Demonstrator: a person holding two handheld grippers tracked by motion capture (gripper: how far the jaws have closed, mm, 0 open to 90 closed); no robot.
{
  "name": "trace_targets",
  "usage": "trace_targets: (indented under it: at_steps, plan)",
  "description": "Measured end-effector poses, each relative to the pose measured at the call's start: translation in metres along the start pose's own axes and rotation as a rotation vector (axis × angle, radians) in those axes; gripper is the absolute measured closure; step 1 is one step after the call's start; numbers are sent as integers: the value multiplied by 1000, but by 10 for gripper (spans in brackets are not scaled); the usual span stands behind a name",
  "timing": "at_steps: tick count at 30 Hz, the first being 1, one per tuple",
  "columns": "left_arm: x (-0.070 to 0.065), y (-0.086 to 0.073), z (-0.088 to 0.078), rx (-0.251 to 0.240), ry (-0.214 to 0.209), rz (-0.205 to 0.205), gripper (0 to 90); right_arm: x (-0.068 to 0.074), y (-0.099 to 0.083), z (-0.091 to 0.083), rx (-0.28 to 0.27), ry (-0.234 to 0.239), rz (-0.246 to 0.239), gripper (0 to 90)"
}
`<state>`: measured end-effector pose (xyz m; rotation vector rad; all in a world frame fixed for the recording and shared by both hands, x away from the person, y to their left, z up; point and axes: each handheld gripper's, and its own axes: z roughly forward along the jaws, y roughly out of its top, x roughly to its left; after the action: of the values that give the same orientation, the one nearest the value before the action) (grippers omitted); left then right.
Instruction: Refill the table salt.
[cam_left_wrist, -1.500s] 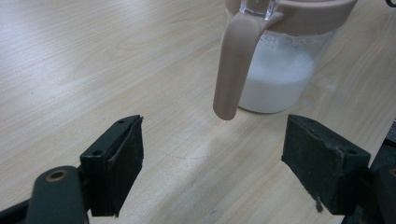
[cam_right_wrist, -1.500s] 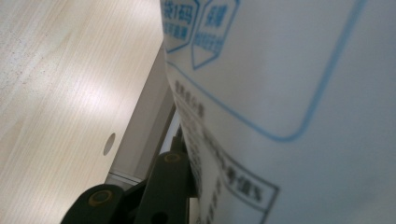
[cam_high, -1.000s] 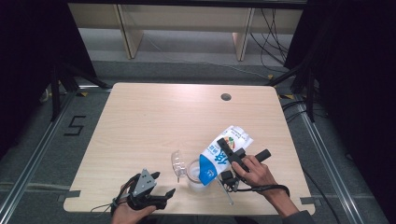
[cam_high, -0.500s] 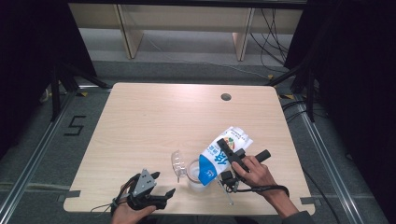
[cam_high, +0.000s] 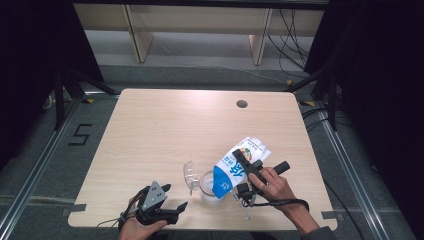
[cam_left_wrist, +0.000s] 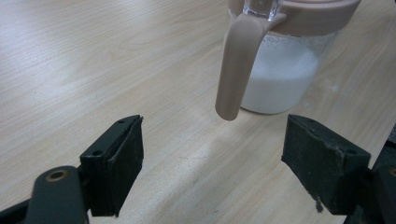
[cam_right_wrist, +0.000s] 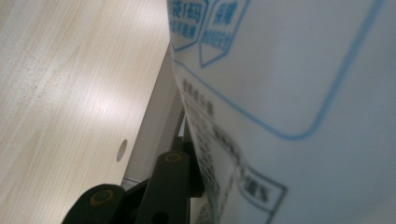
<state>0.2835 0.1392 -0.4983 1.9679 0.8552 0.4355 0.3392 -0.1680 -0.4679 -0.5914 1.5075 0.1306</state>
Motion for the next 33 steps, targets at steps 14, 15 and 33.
trace_targets:
  at_steps: [14,15,33]
  plan:
    - [0,0,0,-1,0,-1,200,-3,-2,0,6,16,25,773]
    - [0,0,0,-1,0,-1,200,-3,-2,0,6,16,25,773]
    - [0,0,0,-8,-3,-6,200,0,-3,-1,-17,51,131,776]
